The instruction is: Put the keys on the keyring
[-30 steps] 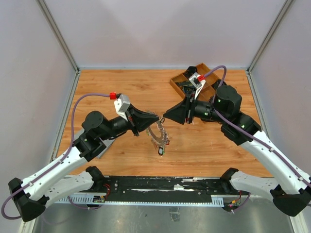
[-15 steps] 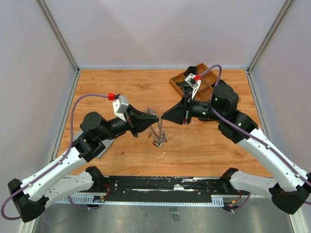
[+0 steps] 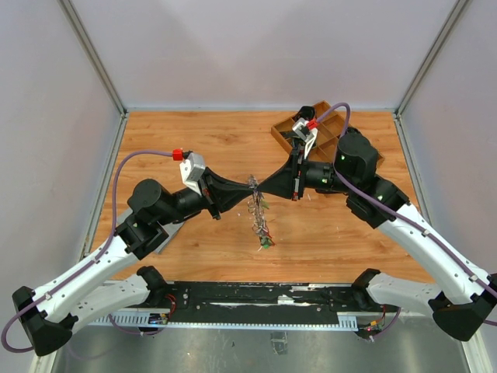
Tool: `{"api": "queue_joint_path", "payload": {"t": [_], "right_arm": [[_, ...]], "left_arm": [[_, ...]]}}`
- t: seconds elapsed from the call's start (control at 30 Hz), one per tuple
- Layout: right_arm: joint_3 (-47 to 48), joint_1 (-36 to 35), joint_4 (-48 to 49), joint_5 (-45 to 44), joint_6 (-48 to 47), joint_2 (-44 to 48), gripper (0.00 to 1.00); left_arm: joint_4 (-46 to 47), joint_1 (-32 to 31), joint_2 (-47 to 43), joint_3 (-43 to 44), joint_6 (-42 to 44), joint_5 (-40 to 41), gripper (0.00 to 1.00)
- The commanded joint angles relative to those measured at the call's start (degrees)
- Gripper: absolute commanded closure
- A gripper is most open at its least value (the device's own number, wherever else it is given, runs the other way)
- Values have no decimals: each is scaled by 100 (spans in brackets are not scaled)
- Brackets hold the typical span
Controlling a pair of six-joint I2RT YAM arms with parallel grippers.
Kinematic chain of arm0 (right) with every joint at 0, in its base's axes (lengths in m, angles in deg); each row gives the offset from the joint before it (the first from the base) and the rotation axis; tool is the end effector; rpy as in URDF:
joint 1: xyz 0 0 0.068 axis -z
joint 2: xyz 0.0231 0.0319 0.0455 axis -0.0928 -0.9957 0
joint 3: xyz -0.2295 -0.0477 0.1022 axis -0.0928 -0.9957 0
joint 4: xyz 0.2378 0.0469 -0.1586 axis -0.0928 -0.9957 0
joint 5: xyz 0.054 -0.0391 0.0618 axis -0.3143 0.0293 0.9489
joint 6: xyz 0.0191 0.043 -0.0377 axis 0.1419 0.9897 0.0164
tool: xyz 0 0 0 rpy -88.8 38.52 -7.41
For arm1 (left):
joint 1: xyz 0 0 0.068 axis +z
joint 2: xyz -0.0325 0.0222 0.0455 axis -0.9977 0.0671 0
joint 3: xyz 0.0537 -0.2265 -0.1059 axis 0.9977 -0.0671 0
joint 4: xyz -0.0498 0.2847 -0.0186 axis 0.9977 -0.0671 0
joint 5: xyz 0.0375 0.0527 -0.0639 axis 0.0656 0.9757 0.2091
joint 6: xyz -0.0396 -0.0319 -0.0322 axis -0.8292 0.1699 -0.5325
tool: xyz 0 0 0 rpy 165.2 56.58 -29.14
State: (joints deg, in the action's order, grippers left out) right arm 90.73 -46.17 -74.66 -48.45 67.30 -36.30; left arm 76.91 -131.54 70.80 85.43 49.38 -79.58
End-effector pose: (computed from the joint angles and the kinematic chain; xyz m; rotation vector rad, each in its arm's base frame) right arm 0.1884 0.1996 0.4219 -0.6872 1.6974 1.5044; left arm 0.1529 -0.1793 0.3688 0.6937 1.2751 -1.1635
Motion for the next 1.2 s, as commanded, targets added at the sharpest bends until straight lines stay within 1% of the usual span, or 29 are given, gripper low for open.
{"api": "queue_joint_path", "payload": {"t": [0.0,0.4,0.73,0.93,1.07,1.17], "right_arm": [[-33,44,201,-36,17,90,99],[-181,41,-180,-151,-61,124,99],[-357,38,-158,-80,-28,39,99],[-387,40,100,80,57,-29,93],[-398,35,232,-90,-249,181,90],[-508,41,409,-365,-596,507,85]], "left_arm": [[396,39,-151,51,71,12,99],[375,39,-192,75,111,37,100],[477,39,-126,76,75,-61,100],[513,34,-89,69,50,-98,99],[546,30,-94,60,32,-108,99],[554,36,-91,75,27,-124,100]]}}
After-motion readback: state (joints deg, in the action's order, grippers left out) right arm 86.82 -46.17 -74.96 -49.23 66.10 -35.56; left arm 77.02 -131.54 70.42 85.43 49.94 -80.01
